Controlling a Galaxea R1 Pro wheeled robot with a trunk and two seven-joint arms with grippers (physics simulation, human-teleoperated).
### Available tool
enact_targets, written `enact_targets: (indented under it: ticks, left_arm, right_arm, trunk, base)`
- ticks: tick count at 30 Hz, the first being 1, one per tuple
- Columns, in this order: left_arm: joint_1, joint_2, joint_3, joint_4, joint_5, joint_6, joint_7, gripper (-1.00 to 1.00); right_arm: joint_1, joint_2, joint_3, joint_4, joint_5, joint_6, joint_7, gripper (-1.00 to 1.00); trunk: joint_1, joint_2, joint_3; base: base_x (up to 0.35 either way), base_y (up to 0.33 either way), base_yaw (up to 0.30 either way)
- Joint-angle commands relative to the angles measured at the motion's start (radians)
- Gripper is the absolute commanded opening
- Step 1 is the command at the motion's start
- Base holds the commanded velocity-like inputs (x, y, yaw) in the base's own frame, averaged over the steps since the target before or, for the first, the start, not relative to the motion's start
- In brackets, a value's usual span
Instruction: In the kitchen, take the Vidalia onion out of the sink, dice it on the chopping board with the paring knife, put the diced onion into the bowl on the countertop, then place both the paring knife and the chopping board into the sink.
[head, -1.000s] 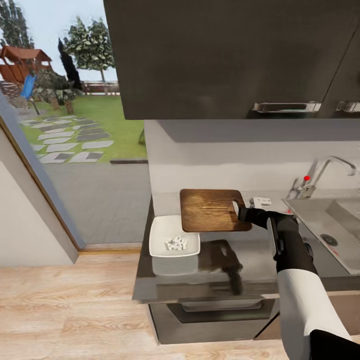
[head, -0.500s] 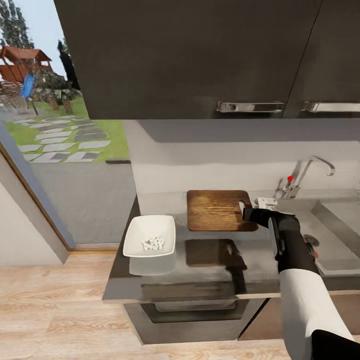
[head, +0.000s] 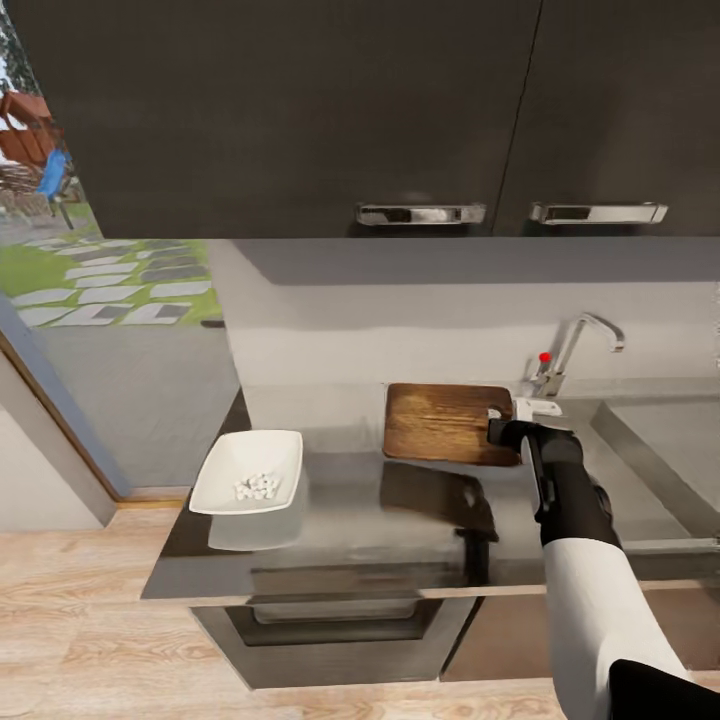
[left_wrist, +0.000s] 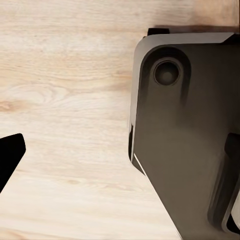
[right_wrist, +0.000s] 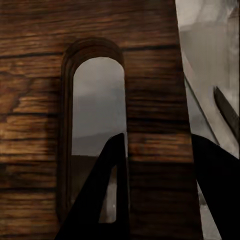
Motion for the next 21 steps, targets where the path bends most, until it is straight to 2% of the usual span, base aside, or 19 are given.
enact_targets:
  ticks: [1,2,4,8,10,11,12,14,17,21]
  left_arm:
    - [-0.002,0.0,-0.008,0.005,0.01,-0.008,0.0,1.0]
    - [-0.002,0.001,-0.008,0.005,0.01,-0.008,0.0,1.0]
    - [-0.002,0.001,-0.008,0.005,0.011,-0.008,0.0,1.0]
    - [-0.002,0.001,-0.007,0.005,0.01,-0.008,0.0,1.0]
    - [-0.002,0.001,-0.007,0.005,0.01,-0.008,0.0,1.0]
    - [-0.002,0.001,-0.007,0.005,0.011,-0.008,0.0,1.0]
    - [-0.002,0.001,-0.008,0.005,0.011,-0.008,0.0,1.0]
    - [-0.002,0.001,-0.007,0.005,0.011,-0.008,0.0,1.0]
    - [-0.002,0.001,-0.007,0.005,0.011,-0.008,0.0,1.0]
    - [-0.002,0.002,-0.007,0.005,0.011,-0.008,0.0,1.0]
  right_arm:
    - [-0.001,0.015,-0.005,-0.001,0.001,0.005,-0.034,-1.0]
    - [-0.001,0.029,-0.007,-0.001,-0.001,0.005,-0.091,-1.0]
    - [-0.001,0.042,-0.008,-0.001,-0.003,0.005,-0.154,-1.0]
    - [-0.001,0.065,-0.014,0.0,-0.005,0.007,-0.19,-1.0]
    - [-0.001,0.069,-0.087,0.001,-0.031,0.007,-0.228,-1.0]
    - [-0.001,0.071,-0.145,0.0,-0.061,0.007,-0.26,-1.0]
    - [-0.001,0.072,-0.187,0.0,-0.101,0.007,-0.299,-1.0]
    - [-0.001,0.072,-0.217,0.0,-0.175,0.006,-0.371,-1.0]
    - [-0.001,0.073,-0.23,0.0,-0.275,0.004,-0.484,-1.0]
    - [-0.001,0.074,-0.233,0.0,-0.341,-0.001,-0.555,-1.0]
  trunk:
    - [0.001,-0.002,-0.002]
    - [0.001,-0.002,-0.002]
    - [0.001,-0.002,-0.002]
    - [0.001,-0.002,-0.002]
    - [0.001,-0.002,-0.002]
    - [0.001,-0.002,-0.002]
    - [0.001,-0.002,-0.002]
    - [0.001,-0.002,-0.002]
    - [0.001,-0.002,-0.002]
    - [0.001,-0.002,-0.002]
  base:
    - [0.0,-0.318,0.0]
    - [0.0,-0.318,0.0]
    - [0.0,-0.318,0.0]
    - [0.0,-0.318,0.0]
    - [0.0,-0.318,0.0]
    - [0.0,-0.318,0.0]
    - [0.0,-0.318,0.0]
    - [0.0,-0.318,0.0]
    - [0.0,-0.318,0.0]
    - [0.0,-0.318,0.0]
